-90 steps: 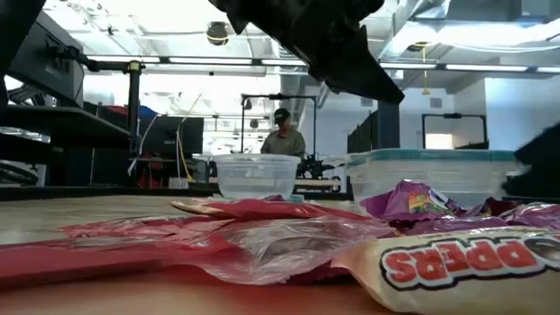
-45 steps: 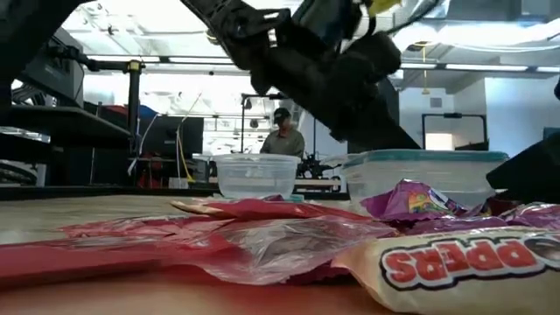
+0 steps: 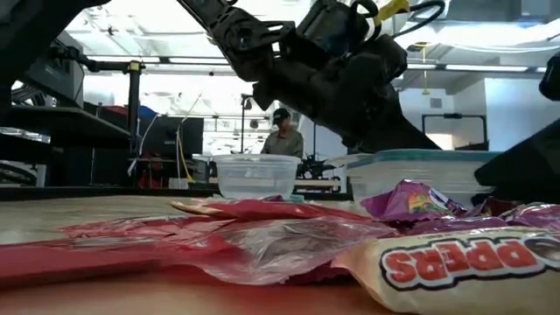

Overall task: Sort candy
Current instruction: Open the rectangular transparent bin

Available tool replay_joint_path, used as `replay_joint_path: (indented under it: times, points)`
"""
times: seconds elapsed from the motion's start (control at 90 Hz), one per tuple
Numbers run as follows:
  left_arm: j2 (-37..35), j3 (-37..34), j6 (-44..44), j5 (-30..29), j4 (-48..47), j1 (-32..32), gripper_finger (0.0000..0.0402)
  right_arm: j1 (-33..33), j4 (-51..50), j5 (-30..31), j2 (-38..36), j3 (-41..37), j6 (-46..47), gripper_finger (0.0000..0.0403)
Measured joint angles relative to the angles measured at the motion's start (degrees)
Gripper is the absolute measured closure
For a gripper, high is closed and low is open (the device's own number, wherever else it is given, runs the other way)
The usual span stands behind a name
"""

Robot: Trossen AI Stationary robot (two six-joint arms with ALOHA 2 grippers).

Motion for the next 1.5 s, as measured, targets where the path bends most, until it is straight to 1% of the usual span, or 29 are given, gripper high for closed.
replay_joint_path:
  times: [0.178,0.267,0.356,0.433,0.533,0.567,0.589,0.622,0.667,0.767,0.833,0.9,0.956,1.033,1.1,1.167,1.3,1.367,1.433,1.5]
  points:
    - [0.0,0.0,0.3,-0.4,-0.1,-0.3,0.0402,-0.1,1.3,2.8,0.1,-0.7,-2.0,0.0174]
    - [0.1,0.0,0.6,-0.4,0.0,-0.3,0.0402,0.0,4.8,2.9,0.1,-1.8,-3.2,0.0182]
    - [0.1,0.0,2.5,-0.4,-0.7,-0.4,0.0402,0.5,12.1,3.0,0.1,-3.3,-8.2,0.0186]
    - [0.0,0.1,4.1,-2.9,-2.0,-0.6,0.0402,0.5,21.0,2.2,0.1,-5.0,-14.7,0.0187]
    - [0.0,0.0,5.5,-5.0,-3.9,-0.6,0.0402,0.5,35.5,-1.9,-0.1,-7.2,-22.8,0.0188]
    - [0.2,0.0,5.7,-4.9,-2.4,-0.5,0.0402,0.5,40.3,-3.2,-0.3,-8.0,-25.8,0.0188]
    - [0.2,0.1,5.6,-5.0,-3.1,-0.5,0.0402,0.5,42.9,-3.6,-0.3,-8.5,-27.6,0.0188]
    - [0.1,-0.2,5.6,-6.3,-4.0,-0.5,0.0402,0.6,45.0,-4.0,-0.3,-9.1,-29.7,0.0189]
    - [0.1,-0.2,5.1,-6.4,-4.0,-0.5,0.0402,0.8,45.6,-4.5,-0.3,-9.7,-30.6,0.0190]
    - [0.1,0.0,4.0,-6.2,-3.9,-0.5,0.0402,1.9,45.1,-4.7,-1.0,-10.6,-31.1,0.0194]
    - [-0.3,0.4,3.7,-6.3,-4.1,-0.8,0.0402,3.0,44.8,-4.9,-3.0,-10.3,-35.5,0.0198]
    - [-0.5,1.5,3.9,-6.5,-4.4,-1.2,0.0402,4.5,44.6,-3.6,-5.8,-8.9,-44.5,0.0202]
    - [-1.1,2.3,3.7,-6.7,-5.8,-1.5,0.0402,5.9,41.6,-1.4,-8.4,-7.3,-54.3,0.0205]
    - [-2.0,3.9,3.5,-6.7,-7.0,-2.0,0.0402,7.6,33.2,3.2,-11.7,-4.7,-66.8,0.0209]
    - [-3.2,5.5,3.4,-6.5,-10.2,-2.5,0.0402,7.9,24.3,6.0,-13.3,-2.7,-72.5,0.0212]
    - [-4.4,7.3,3.3,-6.6,-13.0,-3.0,0.0402,7.2,14.9,6.1,-13.9,-1.3,-72.9,0.0215]
    - [-7.0,10.5,3.3,-7.0,-20.5,-4.3,0.0402,5.0,2.4,3.9,-12.2,0.9,-66.7,0.0223]
    - [-8.3,12.0,3.1,-7.1,-24.0,-5.2,0.0402,3.9,-0.2,2.2,-10.1,1.9,-65.6,0.0227]
    - [-9.5,12.8,3.0,-7.7,-27.5,-6.2,0.0402,2.4,-0.2,1.1,-7.9,3.0,-66.2,0.0231]
    - [-11.0,12.9,2.6,-10.0,-31.0,-7.4,0.0402,1.1,-0.2,0.4,-5.4,4.2,-67.8,0.0234]
